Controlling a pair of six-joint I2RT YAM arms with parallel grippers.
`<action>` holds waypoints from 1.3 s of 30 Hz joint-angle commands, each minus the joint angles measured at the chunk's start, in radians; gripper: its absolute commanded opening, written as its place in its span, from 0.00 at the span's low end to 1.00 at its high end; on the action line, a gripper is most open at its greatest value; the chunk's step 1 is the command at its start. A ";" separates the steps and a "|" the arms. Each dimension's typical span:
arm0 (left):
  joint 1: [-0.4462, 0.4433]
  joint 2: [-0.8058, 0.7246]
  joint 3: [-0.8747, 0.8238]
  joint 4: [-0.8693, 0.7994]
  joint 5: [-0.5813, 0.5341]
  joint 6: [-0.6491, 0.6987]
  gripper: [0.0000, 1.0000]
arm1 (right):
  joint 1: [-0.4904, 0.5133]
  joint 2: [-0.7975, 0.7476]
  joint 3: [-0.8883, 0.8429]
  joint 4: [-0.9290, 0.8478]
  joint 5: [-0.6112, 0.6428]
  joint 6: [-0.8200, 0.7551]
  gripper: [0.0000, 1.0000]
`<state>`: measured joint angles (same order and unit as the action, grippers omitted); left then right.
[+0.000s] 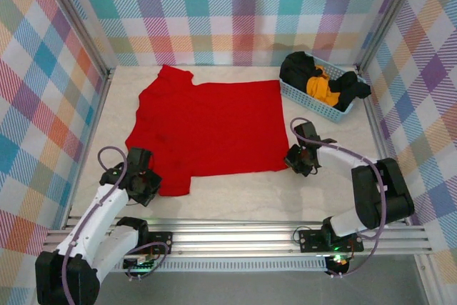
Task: Fold and stack the t-shirts
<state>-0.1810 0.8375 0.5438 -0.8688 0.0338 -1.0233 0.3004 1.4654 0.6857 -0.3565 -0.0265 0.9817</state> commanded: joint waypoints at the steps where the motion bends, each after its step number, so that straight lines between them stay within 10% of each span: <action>1: -0.008 -0.047 0.054 -0.070 -0.014 0.020 0.00 | -0.006 -0.018 -0.005 0.020 0.013 -0.003 0.01; 15: -0.008 -0.336 0.114 -0.198 0.086 -0.096 0.00 | 0.040 -0.394 -0.047 -0.367 -0.022 0.064 0.00; 39: 0.035 0.570 0.712 0.047 -0.064 0.265 0.00 | -0.088 0.031 0.337 -0.290 -0.023 0.119 0.00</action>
<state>-0.1677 1.3788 1.2175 -0.8310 0.0029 -0.8162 0.2249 1.4532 0.9798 -0.6525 -0.0456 1.0775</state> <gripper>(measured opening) 0.050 0.048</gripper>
